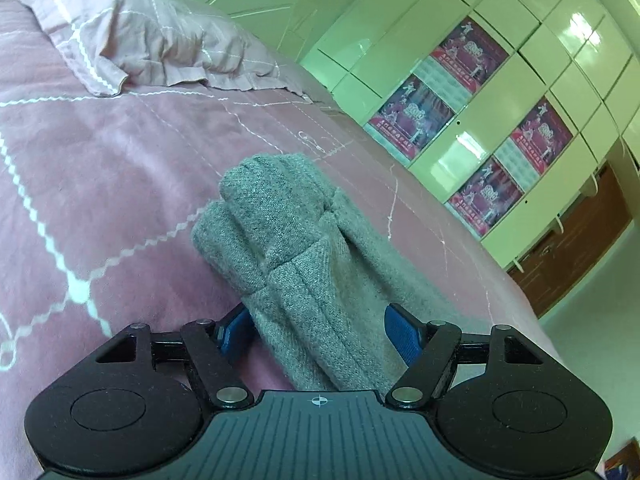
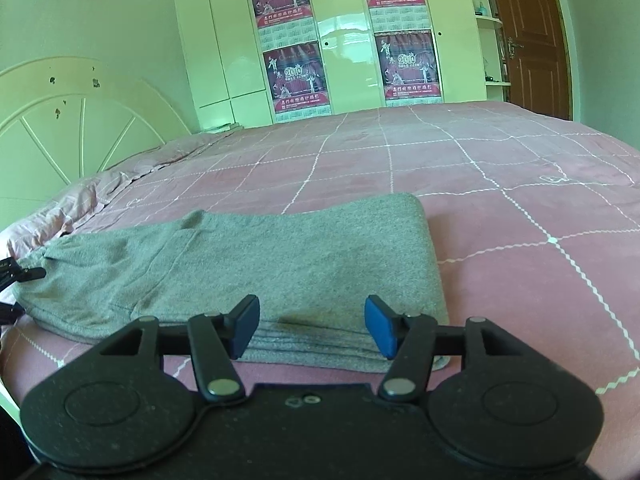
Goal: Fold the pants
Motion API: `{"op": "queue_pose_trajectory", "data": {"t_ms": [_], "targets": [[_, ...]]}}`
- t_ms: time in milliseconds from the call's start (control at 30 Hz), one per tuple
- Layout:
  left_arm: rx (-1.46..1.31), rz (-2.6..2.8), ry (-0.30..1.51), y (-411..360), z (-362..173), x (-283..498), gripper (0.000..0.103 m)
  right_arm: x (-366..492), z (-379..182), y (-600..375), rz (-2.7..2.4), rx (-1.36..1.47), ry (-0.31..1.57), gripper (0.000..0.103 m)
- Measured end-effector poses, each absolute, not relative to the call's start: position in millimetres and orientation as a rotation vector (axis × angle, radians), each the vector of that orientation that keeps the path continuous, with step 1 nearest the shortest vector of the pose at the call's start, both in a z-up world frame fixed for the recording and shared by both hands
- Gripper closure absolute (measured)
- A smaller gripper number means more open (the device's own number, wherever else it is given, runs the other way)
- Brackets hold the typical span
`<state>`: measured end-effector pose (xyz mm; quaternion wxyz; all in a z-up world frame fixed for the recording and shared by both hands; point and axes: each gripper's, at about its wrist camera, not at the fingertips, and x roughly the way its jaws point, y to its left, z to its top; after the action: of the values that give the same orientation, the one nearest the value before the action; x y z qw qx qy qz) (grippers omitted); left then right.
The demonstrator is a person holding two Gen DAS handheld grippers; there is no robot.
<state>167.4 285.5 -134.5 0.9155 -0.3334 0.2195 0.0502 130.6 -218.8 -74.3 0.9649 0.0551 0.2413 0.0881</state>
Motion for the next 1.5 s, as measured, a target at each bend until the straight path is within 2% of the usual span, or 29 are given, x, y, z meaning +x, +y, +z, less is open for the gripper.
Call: {"op": "queue_pose_trajectory", "data": {"t_ms": [300,333,400,467,567,867,967,1067,1167,1267,1500], "targets": [[-0.651,0.087,0.413,286.0,-138.6,180.1,0.033,131.6,-71.6,-201.0,0.168,0.069,0.503,0.05],[-0.646,0.09,0.413,286.2,-139.6,175.2,0.036,131.9,-70.3,-196.7,0.173,0.06,0.499,0.05],[-0.672,0.11,0.418,291.0,-142.2,174.0,0.057,132.5,-67.8,-187.9,0.193,0.041,0.493,0.05],[-0.73,0.094,0.408,300.9,-148.3,171.3,0.066,135.0,-66.2,-173.8,0.227,0.01,0.494,0.05],[-0.719,0.086,0.393,298.7,-145.1,169.3,0.071,140.4,-66.4,-149.7,0.293,-0.03,0.507,0.05],[-0.711,0.079,0.374,295.6,-133.8,165.2,0.072,152.6,-66.8,-78.0,0.4,-0.13,0.475,0.049],[-0.719,0.079,0.393,297.3,-134.3,166.8,0.072,168.7,-93.9,-47.7,0.377,-0.313,0.603,0.047],[-0.709,0.083,0.408,297.0,-132.8,168.5,0.072,162.7,-99.5,-36.5,0.354,-0.397,0.556,0.046],[-0.679,0.086,0.395,293.3,-124.9,167.2,0.072,154.1,-82.7,-49.7,0.371,-0.329,0.516,0.047],[-0.635,0.076,0.36,284.1,-110.7,163.7,0.072,134.2,-66.4,-84.1,0.367,-0.246,0.4,0.039],[-0.409,-0.006,0.288,226.9,-67.1,157.2,0.073,146.6,-51.7,-189.2,0.175,0.067,0.443,0.038]]}}
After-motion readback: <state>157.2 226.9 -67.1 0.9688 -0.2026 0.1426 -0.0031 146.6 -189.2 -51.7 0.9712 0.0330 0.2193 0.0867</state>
